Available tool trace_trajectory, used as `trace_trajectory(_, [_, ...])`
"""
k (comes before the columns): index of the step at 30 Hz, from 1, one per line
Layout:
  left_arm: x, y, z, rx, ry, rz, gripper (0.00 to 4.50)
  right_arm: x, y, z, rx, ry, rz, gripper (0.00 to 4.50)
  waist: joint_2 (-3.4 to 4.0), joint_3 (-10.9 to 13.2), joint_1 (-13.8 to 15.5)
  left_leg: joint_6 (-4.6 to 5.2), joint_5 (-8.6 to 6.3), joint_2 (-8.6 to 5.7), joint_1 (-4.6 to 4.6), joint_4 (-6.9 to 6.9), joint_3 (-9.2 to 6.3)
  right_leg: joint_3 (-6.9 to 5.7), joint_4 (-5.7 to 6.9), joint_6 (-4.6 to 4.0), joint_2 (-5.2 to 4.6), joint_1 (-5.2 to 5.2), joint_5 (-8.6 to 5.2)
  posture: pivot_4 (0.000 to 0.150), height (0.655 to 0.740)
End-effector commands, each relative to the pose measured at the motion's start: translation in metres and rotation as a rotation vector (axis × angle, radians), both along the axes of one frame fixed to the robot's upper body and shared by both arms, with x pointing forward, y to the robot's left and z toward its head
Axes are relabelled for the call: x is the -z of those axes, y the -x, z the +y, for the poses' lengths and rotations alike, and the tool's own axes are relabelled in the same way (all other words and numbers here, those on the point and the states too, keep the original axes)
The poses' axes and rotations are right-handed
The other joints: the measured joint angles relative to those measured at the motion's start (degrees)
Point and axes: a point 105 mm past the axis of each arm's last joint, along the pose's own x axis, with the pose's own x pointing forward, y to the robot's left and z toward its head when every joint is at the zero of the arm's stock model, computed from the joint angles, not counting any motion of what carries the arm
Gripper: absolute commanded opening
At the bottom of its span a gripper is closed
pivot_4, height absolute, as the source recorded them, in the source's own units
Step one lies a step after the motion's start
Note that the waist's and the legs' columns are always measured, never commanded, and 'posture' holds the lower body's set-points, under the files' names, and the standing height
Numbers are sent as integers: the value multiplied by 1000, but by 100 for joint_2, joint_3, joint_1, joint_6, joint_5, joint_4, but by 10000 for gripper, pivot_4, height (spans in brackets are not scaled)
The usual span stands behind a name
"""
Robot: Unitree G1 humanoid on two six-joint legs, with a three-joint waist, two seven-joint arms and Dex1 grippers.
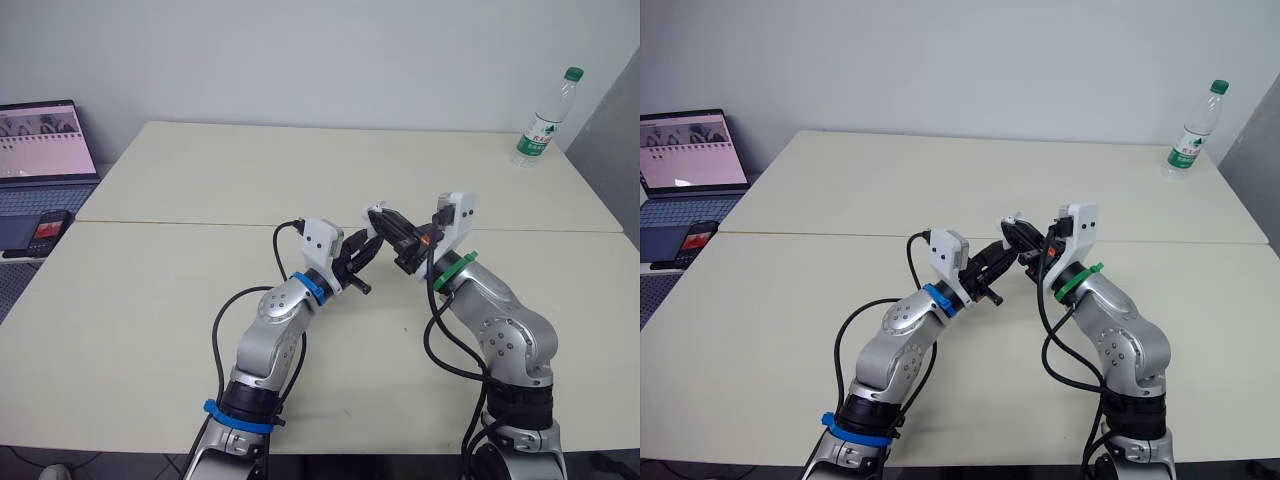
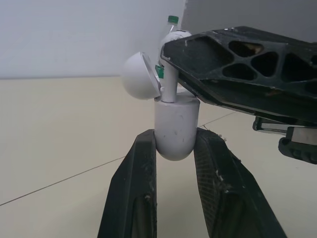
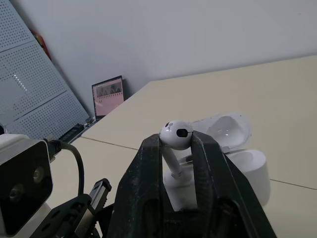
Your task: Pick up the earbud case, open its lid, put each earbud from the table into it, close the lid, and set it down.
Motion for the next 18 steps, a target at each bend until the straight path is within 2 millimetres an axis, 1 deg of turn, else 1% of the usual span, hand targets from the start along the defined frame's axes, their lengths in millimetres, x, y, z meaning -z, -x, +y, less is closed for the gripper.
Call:
trace_trajectory(1, [-21, 8, -6, 33, 34, -82, 6959, -7, 2, 1, -11, -14, -28, 4256, 0, 0, 0, 0, 0, 0, 0, 0, 0, 0, 0, 0, 0, 0, 0, 1500, 7362])
trace_trajectory(2, [-21, 8, -6, 31, 35, -83, 6959, -6, 1, 1, -10, -12, -28, 11539, 0, 0, 0, 0, 0, 0, 0, 0, 0, 0, 0, 0, 0, 0, 0, 1500, 7362])
trace_trajectory(4, [-22, 7, -5, 26, 42, -80, 6959, -6, 1, 1, -10, -9, -28, 18150, 0, 0, 0, 0, 0, 0, 0, 0, 0, 0, 0, 0, 0, 0, 0, 1500, 7362])
trace_trajectory(6, [-22, 7, -5, 25, 42, -79, 6959, -6, 1, 1, -13, -6, -27, 23755, 0, 0, 0, 0, 0, 0, -1, 0, 0, 0, -1, 2, 0, 0, -1, 1500, 7362])
trace_trajectory(11, [-21, 7, -4, 23, 43, -76, 6959, -6, 2, -1, -10, -7, -31, 42227, 0, 0, 0, 0, 0, 0, -1, -1, 0, 0, -3, 3, 0, 0, -2, 1500, 7362])
trace_trajectory(12, [-21, 8, -4, 23, 43, -76, 6959, -6, 2, -2, -9, -8, -32, 44744, 0, 0, 0, 0, 0, 0, -1, -1, 0, 0, -2, 3, 0, 0, -2, 1500, 7362])
trace_trajectory(18, [-20, 8, -4, 24, 44, -74, 6959, -8, 2, -3, -7, -13, -42, 44744, -1, 1, 0, 0, 0, 0, -2, -2, 0, 1, -3, 6, 0, -1, -3, 1500, 7362])
